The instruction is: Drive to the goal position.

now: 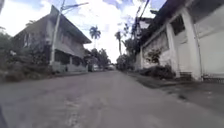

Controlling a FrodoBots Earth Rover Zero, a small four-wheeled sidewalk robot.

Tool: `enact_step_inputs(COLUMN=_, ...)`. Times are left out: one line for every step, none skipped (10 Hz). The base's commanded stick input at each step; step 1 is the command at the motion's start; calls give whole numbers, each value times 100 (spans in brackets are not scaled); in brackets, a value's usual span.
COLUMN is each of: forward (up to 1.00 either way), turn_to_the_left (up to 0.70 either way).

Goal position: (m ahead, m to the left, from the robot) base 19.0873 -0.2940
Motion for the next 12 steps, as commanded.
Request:
enact_step_inputs(forward=70, turn_to_the_left=-35)
enact_step_inputs(forward=70, turn_to_the_left=-30)
enact_step_inputs(forward=70, turn_to_the_left=-15)
enact_step_inputs(forward=70, turn_to_the_left=-15)
enact_step_inputs(forward=70, turn_to_the_left=-14)
enact_step_inputs(forward=70, turn_to_the_left=-9)
enact_step_inputs(forward=70, turn_to_the_left=-4)
enact_step_inputs(forward=34, turn_to_the_left=0)
enact_step_inputs(forward=0, turn_to_the_left=0)
enact_step_inputs(forward=0, turn_to_the_left=0)
enact_step_inputs(forward=0, turn_to_the_left=0)
enact_step_inputs(forward=0, turn_to_the_left=0)
